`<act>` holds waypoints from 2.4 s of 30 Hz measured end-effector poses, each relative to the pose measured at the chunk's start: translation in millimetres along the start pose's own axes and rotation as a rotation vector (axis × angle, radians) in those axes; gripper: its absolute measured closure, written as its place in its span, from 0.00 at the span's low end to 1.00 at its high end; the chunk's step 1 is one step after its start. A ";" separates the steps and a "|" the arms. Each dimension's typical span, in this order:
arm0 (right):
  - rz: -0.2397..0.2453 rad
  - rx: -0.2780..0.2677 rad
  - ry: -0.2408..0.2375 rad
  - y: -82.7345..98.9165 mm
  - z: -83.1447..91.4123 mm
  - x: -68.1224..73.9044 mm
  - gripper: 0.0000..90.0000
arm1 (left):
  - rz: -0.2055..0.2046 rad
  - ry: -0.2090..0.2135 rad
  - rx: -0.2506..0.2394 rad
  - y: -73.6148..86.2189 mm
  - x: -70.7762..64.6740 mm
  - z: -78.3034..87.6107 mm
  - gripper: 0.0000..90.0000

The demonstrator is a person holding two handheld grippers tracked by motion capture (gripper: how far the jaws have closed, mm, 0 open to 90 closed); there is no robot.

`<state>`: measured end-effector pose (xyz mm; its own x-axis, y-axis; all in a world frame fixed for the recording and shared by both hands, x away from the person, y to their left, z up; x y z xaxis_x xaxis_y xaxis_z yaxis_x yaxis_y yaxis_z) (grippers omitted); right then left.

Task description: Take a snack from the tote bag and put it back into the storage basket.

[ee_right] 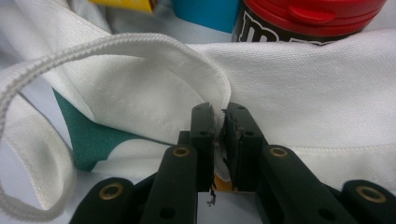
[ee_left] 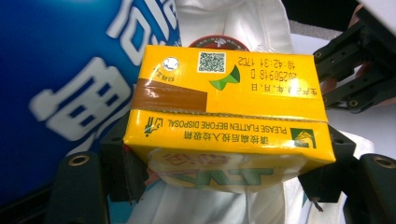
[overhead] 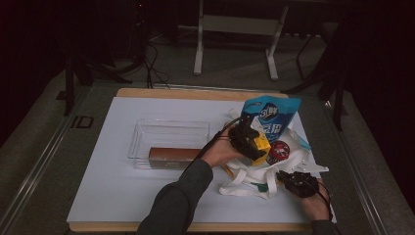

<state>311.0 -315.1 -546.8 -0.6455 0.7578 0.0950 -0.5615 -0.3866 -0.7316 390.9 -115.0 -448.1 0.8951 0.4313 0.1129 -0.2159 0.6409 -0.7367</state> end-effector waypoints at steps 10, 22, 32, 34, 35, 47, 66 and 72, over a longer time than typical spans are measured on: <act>0.002 0.002 0.002 0.1 0.1 0.1 0.91 | 0.001 -0.017 -0.010 0.5 6.9 19.8 0.32; 0.002 0.002 0.003 0.1 0.1 0.2 0.91 | 0.000 -0.033 -0.019 5.5 15.5 40.7 0.32; 0.001 0.002 0.006 0.1 0.0 0.4 0.91 | -0.001 -0.058 -0.024 9.6 24.1 60.2 0.32; 0.001 0.001 0.006 0.1 0.0 0.5 0.91 | -0.001 -0.066 -0.025 10.8 27.0 65.9 0.32; 0.001 0.002 0.006 0.1 0.0 0.5 0.91 | 0.001 -0.069 -0.027 11.2 27.8 67.5 0.32; -0.001 -0.001 0.005 0.3 0.0 0.5 0.91 | 0.020 -0.113 -0.030 19.0 41.3 88.8 0.32; 0.000 -0.001 0.007 0.4 -0.1 0.7 0.91 | 0.045 -0.155 -0.029 30.0 56.5 107.4 0.32; 0.000 0.000 0.008 0.4 0.0 0.8 0.91 | 0.053 -0.161 -0.034 31.2 58.8 110.7 0.32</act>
<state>310.2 -314.6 -547.1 -0.6415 0.7619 0.0900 -0.5617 -0.3865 -0.7315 393.6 0.6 -390.7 0.8082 0.5617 0.1770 -0.2451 0.5941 -0.7661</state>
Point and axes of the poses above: each handheld gripper's, and its own axes: z roughly backward along the jaws, y roughly out of its underside, x roughly to its left, the point moved 4 cm from there along -z, roughly forward along the jaws, and after that the axes turned 8 degrees about -y, right-handed, at the moved point
